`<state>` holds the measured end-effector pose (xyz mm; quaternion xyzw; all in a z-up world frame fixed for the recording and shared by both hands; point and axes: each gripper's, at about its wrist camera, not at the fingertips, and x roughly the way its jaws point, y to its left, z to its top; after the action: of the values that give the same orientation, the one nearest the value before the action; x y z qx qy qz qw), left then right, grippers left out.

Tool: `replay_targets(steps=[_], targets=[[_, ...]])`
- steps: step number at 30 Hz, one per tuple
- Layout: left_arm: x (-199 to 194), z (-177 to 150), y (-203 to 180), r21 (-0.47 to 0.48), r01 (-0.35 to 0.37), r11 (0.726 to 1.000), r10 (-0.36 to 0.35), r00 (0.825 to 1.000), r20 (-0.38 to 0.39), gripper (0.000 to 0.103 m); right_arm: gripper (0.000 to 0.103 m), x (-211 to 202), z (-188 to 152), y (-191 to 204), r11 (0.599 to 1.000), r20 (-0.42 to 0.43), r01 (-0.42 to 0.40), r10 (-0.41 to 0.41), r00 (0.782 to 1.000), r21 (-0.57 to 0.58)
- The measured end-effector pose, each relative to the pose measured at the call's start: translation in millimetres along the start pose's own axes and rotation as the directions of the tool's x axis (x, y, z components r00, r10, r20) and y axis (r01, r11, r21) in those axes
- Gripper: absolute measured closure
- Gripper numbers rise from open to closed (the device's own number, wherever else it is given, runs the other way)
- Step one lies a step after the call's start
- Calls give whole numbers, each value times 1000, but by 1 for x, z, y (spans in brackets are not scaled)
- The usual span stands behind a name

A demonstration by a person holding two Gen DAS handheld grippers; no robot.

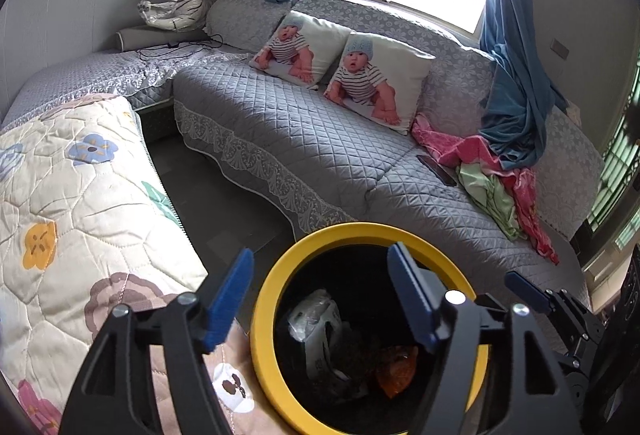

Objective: Collect trash
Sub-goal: 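Open the right tool while the left tool opens, dropping wrapper and bag into the bin, then move both open tools back over the bed toward the blue glove and black bag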

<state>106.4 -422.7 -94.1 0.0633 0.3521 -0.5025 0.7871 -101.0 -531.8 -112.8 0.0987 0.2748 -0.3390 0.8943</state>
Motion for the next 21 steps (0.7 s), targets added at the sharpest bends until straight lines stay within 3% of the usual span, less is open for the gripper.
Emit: replay_targets(steps=[8,13,17,21], targets=[[-34,2,22,-22,-69,997,71,992,104,9,36,-6,8,9,999,40,-4,5,999,-33],[-67,3,50,-48,-146,988,152,975,164,8,28,-11,17,32,996,76,-56,61,995,-74],[-98,4,82,-98,-198,975,215,953,214,8,20,-16,25,59,987,116,-109,123,986,-118],[-133,-1,114,-115,-293,949,313,911,269,8,15,-20,32,91,971,140,-171,196,971,-169]])
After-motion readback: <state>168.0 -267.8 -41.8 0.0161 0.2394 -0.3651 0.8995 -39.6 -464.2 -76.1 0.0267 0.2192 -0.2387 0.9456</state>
